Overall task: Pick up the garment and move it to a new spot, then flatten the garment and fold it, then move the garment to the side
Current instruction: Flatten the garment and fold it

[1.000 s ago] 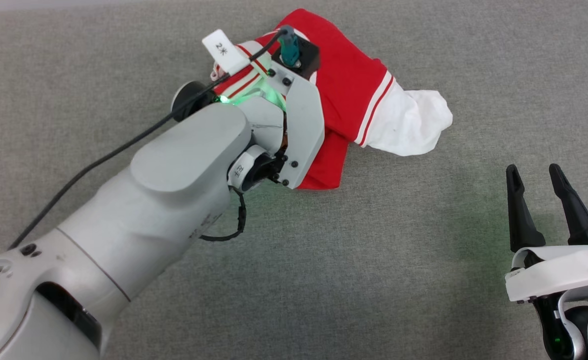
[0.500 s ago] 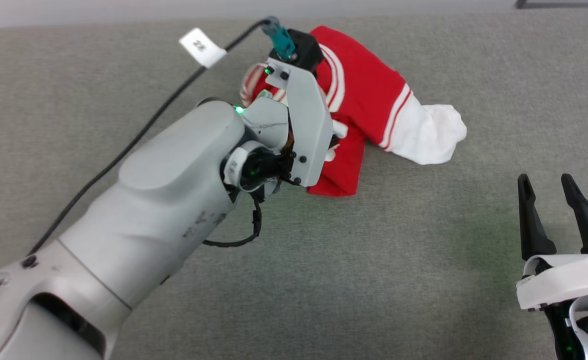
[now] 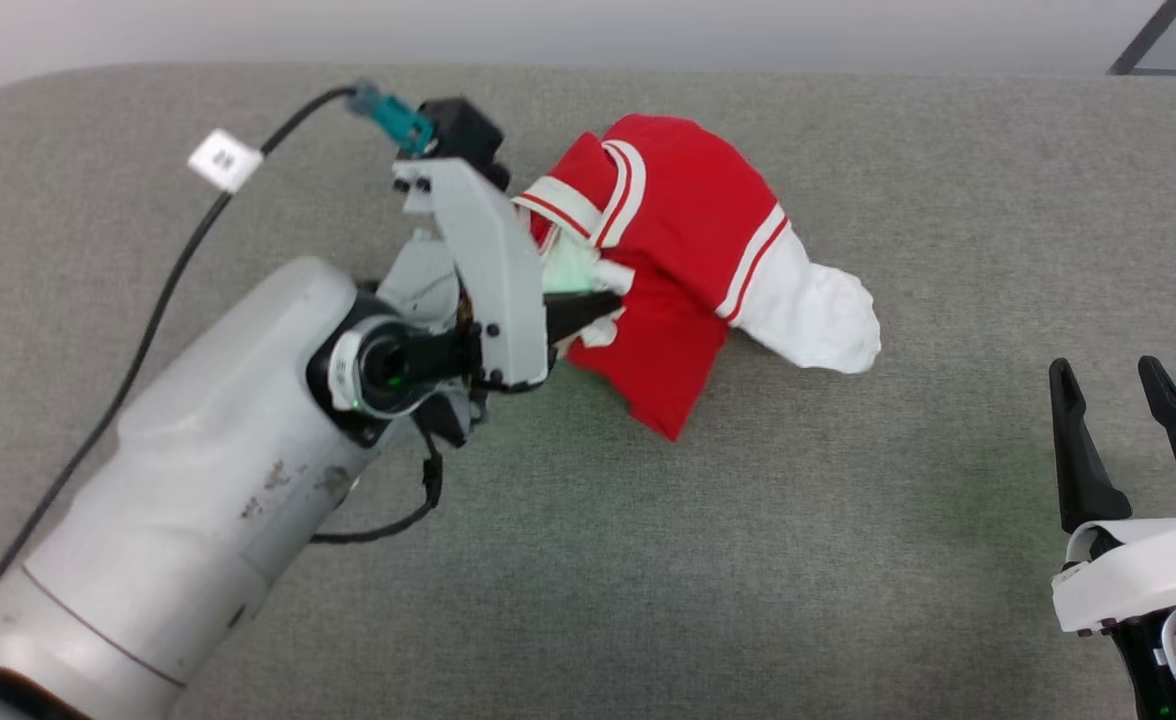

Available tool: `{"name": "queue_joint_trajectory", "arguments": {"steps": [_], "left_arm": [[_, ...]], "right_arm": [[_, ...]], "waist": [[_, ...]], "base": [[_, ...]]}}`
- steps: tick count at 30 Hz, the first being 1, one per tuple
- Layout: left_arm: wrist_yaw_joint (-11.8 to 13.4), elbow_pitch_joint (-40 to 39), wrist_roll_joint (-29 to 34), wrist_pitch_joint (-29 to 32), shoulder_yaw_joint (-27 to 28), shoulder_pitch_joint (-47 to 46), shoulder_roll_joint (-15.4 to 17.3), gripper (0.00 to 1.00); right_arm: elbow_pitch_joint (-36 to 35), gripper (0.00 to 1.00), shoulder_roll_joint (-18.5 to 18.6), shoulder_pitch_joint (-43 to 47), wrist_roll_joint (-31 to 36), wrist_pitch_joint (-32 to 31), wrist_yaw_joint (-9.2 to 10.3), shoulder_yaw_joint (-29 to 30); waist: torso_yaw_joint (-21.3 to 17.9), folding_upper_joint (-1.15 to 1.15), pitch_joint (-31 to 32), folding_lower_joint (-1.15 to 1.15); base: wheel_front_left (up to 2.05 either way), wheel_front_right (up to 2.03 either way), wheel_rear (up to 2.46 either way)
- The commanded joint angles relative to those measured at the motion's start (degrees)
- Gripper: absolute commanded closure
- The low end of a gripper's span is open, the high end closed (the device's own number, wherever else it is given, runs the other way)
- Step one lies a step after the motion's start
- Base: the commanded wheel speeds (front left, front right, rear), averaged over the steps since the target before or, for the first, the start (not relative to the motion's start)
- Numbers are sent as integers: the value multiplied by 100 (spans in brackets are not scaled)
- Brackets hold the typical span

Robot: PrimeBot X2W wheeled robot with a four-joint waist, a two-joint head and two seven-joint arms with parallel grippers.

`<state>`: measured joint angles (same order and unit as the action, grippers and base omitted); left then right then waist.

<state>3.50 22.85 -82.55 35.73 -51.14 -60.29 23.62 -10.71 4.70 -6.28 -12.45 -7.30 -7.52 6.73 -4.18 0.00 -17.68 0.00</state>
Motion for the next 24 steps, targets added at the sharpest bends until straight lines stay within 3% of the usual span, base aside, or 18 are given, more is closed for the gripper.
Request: {"name": "queue_joint_trajectory", "arguments": {"steps": [1,6,8,9,10,11,16,24], "left_arm": [[-35,44,-23,-30,-3,109,-15,100],[-211,366,86,-92,-151,275,-73,100],[-279,505,169,-110,-216,234,-102,91],[-320,560,229,-135,-241,190,-99,77],[-344,606,273,-153,-252,148,-95,55],[-377,635,318,-168,-273,106,-75,4],[-448,508,527,-25,-402,-52,109,0],[-161,-29,747,161,-555,-125,303,0]], "right_arm": [[-34,0,25,8,13,-15,6,-6],[-116,0,55,-95,10,-67,6,-39],[-129,0,59,-118,12,-76,6,-35],[-135,0,59,-122,15,-73,6,-34],[-136,0,55,-117,20,-67,6,-33],[-133,0,49,-107,25,-59,6,-30],[-68,0,4,-21,24,-25,6,-1],[-4,0,-48,-22,-7,24,6,-65]], "waist": [[24,0,-48,0],[3,0,-162,0],[-8,0,-189,0],[-12,0,-199,0],[-15,0,-206,0],[-17,0,-208,0],[8,0,-156,0],[29,0,-123,0]], "base": [[0,0,0],[0,0,0],[0,0,0],[0,0,0],[0,0,0],[0,0,0],[0,0,0],[0,0,0]]}}
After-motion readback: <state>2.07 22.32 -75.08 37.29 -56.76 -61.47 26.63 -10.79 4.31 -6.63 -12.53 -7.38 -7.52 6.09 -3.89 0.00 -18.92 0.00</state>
